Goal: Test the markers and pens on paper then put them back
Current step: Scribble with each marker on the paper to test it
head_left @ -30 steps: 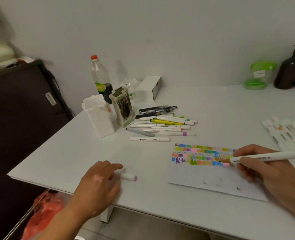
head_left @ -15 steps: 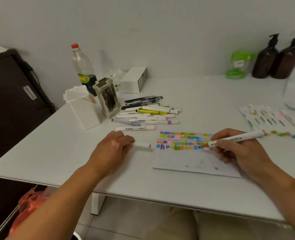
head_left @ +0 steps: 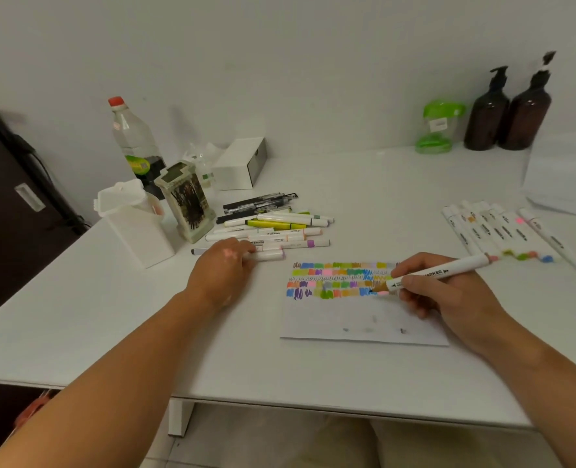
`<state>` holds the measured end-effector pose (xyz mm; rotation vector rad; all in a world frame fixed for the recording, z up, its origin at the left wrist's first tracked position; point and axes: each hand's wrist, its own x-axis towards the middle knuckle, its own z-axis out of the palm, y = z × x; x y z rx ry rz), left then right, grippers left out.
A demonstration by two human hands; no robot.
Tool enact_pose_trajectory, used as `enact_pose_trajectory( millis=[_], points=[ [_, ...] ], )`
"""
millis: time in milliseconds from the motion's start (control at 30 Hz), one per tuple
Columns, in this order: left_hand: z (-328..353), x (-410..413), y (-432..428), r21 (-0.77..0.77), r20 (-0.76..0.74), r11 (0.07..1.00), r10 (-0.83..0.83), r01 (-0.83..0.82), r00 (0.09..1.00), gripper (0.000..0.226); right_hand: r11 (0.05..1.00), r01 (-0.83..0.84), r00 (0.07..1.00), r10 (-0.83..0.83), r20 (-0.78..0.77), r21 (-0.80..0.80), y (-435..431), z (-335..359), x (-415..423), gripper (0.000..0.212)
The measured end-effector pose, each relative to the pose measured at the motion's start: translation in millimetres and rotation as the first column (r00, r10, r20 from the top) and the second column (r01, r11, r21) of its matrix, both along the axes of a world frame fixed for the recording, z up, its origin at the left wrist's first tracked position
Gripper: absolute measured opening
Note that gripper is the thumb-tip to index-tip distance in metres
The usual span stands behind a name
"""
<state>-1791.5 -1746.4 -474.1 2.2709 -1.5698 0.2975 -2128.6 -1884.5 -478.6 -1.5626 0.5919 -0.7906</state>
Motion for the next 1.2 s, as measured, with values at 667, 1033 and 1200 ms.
enact_pose_trajectory(
  millis=[667, 1033, 1200],
  points=[
    [1.0, -3.5, -5.8, 0.019, -0.025, 1.000, 0.015, -0.015, 1.000, 0.023, 1.000, -0.002, 1.000, 0.002, 0.009, 0.013, -1.1, -1.8, -1.0, 0.016],
    [17.0, -61.9, -14.9, -0.079, -0.122, 0.975, -0.217, 0.208, 0.969, 0.034, 1.000, 0.008, 1.000, -0.009, 0.026, 0.028, -1.1, 0.3, -1.2, 0.015],
    [2.8, -133.9, -38.7, 0.064, -0.073, 0.862, -0.499, 0.503, 0.863, 0.058, 0.993, 0.096, 0.991, -0.102, 0.086, 0.075, -3.7, 4.1, -5.4, 0.022]
  ],
)
